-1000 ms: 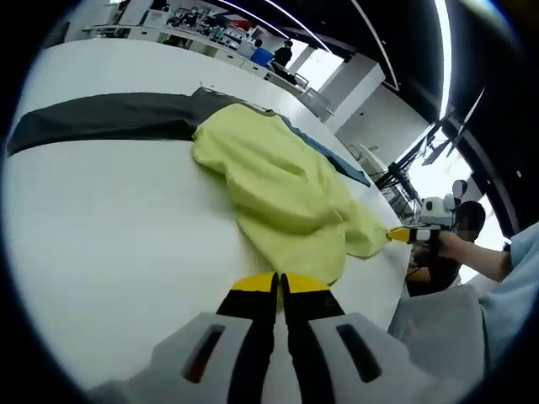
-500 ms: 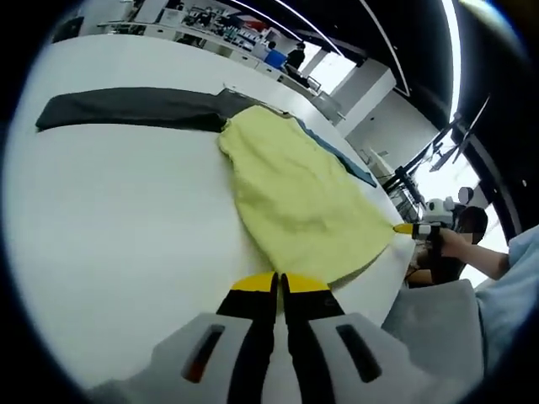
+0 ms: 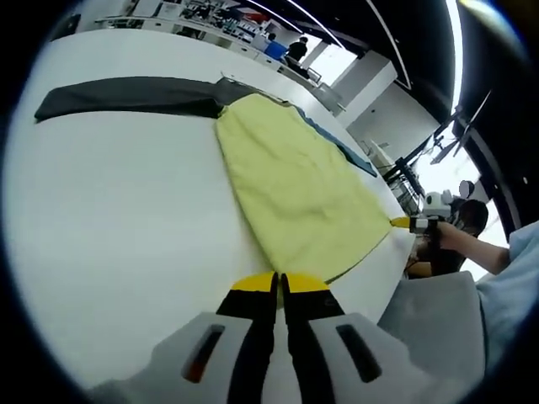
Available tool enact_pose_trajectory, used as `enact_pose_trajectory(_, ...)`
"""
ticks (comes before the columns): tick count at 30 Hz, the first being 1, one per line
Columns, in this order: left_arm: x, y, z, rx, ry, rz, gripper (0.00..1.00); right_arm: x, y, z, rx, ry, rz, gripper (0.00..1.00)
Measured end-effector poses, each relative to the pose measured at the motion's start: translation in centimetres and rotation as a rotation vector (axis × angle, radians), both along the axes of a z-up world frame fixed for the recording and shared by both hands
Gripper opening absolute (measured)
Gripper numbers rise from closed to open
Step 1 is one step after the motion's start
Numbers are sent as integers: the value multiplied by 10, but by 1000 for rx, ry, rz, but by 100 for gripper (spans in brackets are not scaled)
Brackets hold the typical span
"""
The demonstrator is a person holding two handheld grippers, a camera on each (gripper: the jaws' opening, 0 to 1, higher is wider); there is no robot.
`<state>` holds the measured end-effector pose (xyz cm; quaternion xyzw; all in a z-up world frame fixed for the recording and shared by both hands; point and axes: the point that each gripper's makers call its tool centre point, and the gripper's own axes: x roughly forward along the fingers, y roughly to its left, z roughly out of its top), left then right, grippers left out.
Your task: Fold the garment on the visible template until the final outline fits inside the template.
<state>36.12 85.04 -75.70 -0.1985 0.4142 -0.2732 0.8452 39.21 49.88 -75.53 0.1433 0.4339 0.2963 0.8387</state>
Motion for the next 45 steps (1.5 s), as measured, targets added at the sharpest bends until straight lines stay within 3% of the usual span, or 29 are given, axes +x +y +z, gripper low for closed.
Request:
enact_pose_trajectory(15,-2,0,-7,20,10,-2,0,0,-3,-4,-4,-5,5,0)
enact_pose_trajectory(21,-1,1,-3,13,-1,1,0,2,-3,1,-35,-97,57,0)
enact_pose_trajectory(24,0,4,2,18,0,13,1,4,-7,7,-28,-129,51,8)
enact_pose_trajectory(26,9,9,11,26,-62,45,3,9,-12,11,-38,-168,39,17)
enact_pose_trajectory(28,9,10,18,5,-67,42,6,11,-16,15,-45,-199,34,28)
enact_pose_trajectory(32,19,14,37,-29,-124,52,26,14,-21,19,-49,-219,25,43)
enact_pose_trajectory(34,24,16,45,-9,-171,46,39,16,-22,20,-55,-238,24,51)
enact_pose_trajectory(38,29,23,49,47,-205,32,63,20,-24,23,-66,-260,20,67)
enact_pose_trajectory(44,33,30,53,62,-242,45,93,28,-32,22,-94,-276,4,90)
enact_pose_trajectory(45,34,34,50,96,-256,47,99,30,-32,23,-98,-283,1,93)
